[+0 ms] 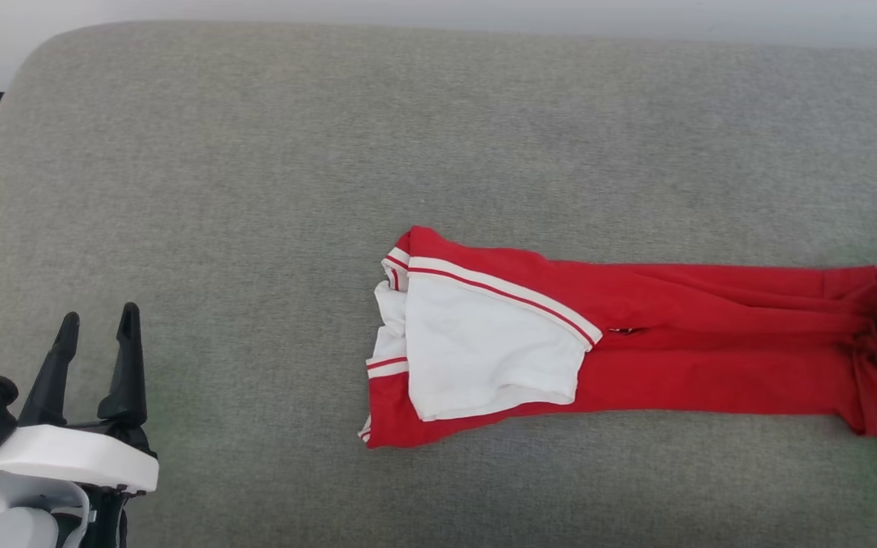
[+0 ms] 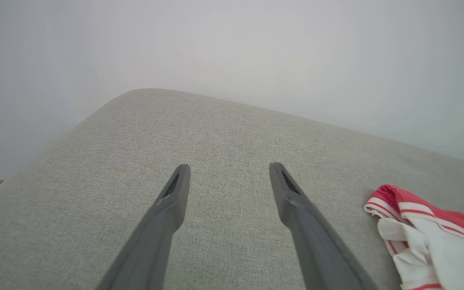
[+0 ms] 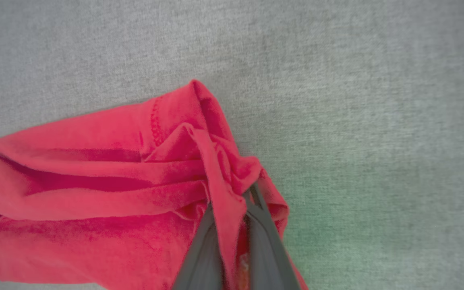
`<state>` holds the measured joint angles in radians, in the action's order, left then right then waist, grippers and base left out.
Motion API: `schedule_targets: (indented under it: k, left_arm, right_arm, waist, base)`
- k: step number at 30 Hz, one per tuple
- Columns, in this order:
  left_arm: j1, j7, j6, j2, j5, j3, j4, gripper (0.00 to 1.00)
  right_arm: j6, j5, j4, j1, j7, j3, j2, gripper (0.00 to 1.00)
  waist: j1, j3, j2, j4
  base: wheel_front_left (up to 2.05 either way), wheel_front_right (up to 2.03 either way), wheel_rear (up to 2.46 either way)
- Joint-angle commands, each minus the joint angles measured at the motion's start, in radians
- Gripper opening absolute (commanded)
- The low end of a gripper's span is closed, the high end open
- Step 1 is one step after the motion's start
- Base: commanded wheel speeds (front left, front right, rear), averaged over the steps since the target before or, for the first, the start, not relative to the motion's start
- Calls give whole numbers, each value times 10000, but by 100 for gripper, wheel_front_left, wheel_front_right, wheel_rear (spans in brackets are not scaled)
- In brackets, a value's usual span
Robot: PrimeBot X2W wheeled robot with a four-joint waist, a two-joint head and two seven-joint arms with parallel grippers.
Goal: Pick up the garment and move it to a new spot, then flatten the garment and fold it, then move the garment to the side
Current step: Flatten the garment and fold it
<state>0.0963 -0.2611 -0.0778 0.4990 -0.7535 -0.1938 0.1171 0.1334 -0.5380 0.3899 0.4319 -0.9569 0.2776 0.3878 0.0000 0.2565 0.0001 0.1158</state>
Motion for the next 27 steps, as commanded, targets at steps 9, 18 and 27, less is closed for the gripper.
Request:
schedule_targets:
  k: [9, 18, 27]
  left_arm:
    - [-336, -50, 465, -454, 527, 750, 54, 100]
    - [-373, -49, 666, -660, 663, 811, 128, 100]
    - [38, 12, 870, -849, 714, 439, 372, 100]
  right_arm:
    - [-27, -900, -1349, 37, -663, -415, -617, 0]
    - [-27, -1327, -3487, -660, -1224, -1365, -1759, 0]
    - [-27, -1276, -3593, -459, -874, -2919, -2843, 0]
  waist:
    - [0, -73, -1, -434]
    - [0, -263, -1, -289]
    - [0, -455, -1, 529]
  base:
    - [0, 0, 0]
    - [0, 0, 0]
    - [0, 0, 0]
